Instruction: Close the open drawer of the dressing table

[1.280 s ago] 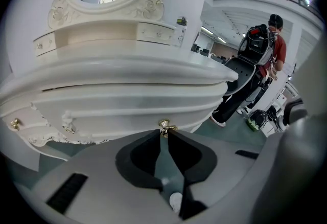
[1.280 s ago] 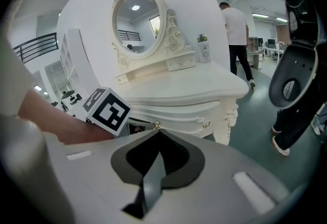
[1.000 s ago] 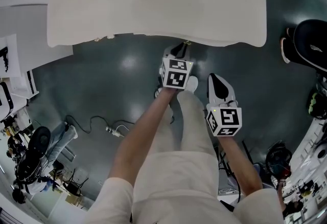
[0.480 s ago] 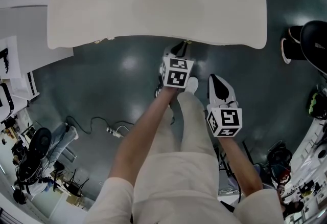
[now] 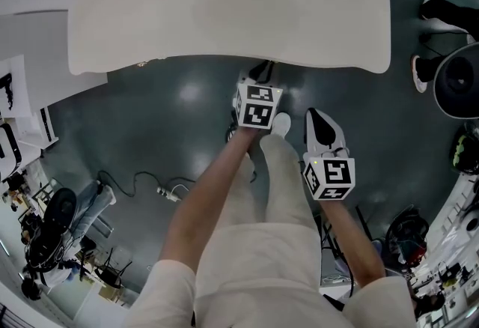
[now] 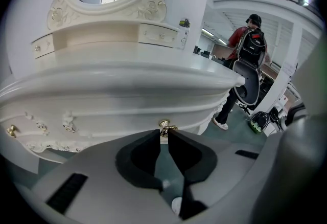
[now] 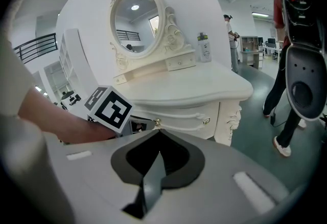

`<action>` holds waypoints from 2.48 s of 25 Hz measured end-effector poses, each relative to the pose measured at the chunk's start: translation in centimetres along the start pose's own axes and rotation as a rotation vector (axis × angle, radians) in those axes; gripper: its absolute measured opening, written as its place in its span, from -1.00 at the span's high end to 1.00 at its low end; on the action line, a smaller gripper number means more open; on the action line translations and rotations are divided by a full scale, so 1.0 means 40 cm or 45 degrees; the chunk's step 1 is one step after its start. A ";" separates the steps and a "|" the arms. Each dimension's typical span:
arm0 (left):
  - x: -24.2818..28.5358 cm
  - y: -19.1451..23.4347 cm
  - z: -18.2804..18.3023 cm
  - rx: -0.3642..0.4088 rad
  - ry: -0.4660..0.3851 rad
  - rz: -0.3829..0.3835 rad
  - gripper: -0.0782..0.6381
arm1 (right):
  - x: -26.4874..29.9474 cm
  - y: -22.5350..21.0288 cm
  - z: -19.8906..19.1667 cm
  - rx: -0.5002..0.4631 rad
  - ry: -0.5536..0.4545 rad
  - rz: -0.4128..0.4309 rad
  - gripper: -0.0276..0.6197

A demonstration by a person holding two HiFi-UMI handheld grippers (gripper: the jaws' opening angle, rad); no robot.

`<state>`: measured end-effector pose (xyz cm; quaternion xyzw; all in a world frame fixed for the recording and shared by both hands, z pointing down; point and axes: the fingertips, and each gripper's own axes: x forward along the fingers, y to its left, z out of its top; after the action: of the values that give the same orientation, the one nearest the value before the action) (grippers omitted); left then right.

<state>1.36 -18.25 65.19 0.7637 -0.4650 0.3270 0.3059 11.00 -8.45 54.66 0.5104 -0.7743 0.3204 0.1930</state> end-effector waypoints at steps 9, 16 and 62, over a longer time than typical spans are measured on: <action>0.001 0.001 0.004 0.008 -0.001 0.007 0.64 | 0.004 -0.010 0.016 0.000 -0.018 -0.018 0.91; -0.023 -0.012 0.010 0.053 -0.027 -0.002 0.64 | -0.015 0.009 0.009 0.001 -0.024 -0.030 0.91; -0.597 0.079 -0.071 0.008 -0.236 -0.123 0.76 | -0.221 0.328 0.022 -0.050 -0.193 -0.130 0.91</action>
<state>-10.59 -5.08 48.70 0.8133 -0.4528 0.2412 0.2744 2.60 0.41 44.58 0.5682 -0.7658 0.2554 0.1597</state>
